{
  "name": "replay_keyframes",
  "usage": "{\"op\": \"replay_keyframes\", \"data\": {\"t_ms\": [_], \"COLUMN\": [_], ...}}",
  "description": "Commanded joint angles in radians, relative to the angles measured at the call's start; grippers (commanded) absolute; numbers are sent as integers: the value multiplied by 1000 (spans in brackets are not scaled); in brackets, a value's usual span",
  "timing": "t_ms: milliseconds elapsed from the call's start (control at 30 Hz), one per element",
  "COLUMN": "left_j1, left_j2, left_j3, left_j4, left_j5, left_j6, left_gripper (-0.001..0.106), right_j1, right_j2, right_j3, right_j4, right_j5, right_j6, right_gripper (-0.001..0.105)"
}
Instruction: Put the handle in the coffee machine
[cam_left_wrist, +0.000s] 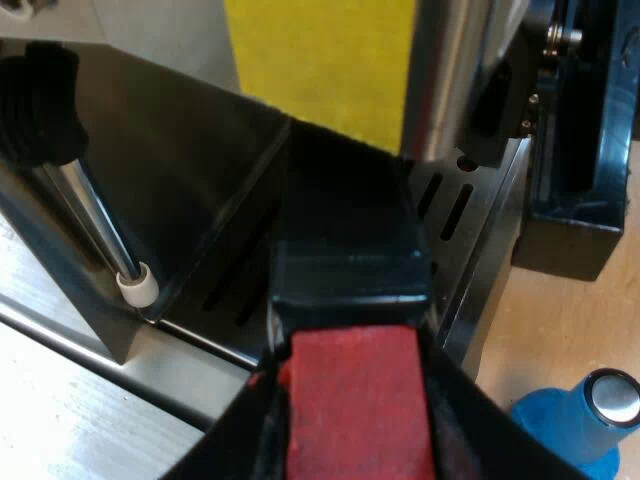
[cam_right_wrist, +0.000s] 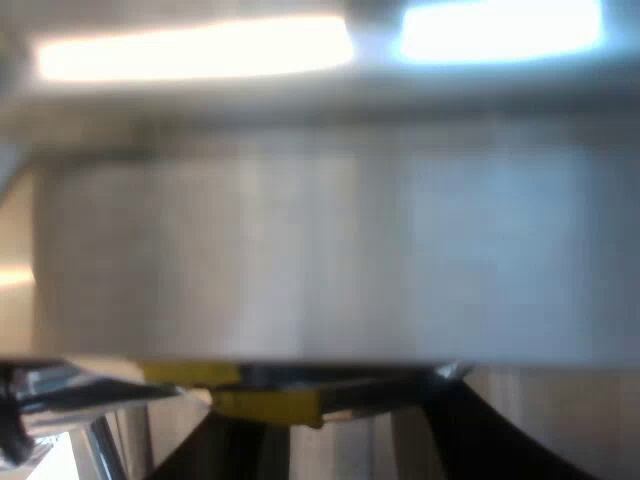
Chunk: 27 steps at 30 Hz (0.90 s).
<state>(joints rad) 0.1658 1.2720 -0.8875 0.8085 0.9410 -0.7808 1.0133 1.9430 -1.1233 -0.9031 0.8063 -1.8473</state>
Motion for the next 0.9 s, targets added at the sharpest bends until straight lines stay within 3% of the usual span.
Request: {"op": "replay_keyframes", "data": {"t_ms": [33,167,200,233,367,467,900], "left_j1": [3,3,3,3,3,3,13], "left_j2": [-33,-33,-33,-33,-33,-33,-79], "left_j3": [-20,-20,-20,-20,-20,-20,-36], "left_j4": [-2,-3,-3,5,8,29,111], "left_j5": [118,116,115,100,59,30,14], "left_j6": [0,0,0,-5,-7,-7,1], "left_gripper": [0,0,0,32,65,65,60], "right_j1": [-9,-9,-9,-9,-9,-9,-9], "right_j2": [-22,-22,-22,-22,-22,-22,-22], "right_j3": [-15,-15,-17,-20,-29,-34,-42], "right_j4": [-100,-123,-143,-146,-153,-166,-200], "right_j5": [5,20,68,75,74,74,74], "right_j6": [-12,-12,-12,-12,-12,-12,-12], "right_gripper": [30,30,30,30,30,30,30]}}
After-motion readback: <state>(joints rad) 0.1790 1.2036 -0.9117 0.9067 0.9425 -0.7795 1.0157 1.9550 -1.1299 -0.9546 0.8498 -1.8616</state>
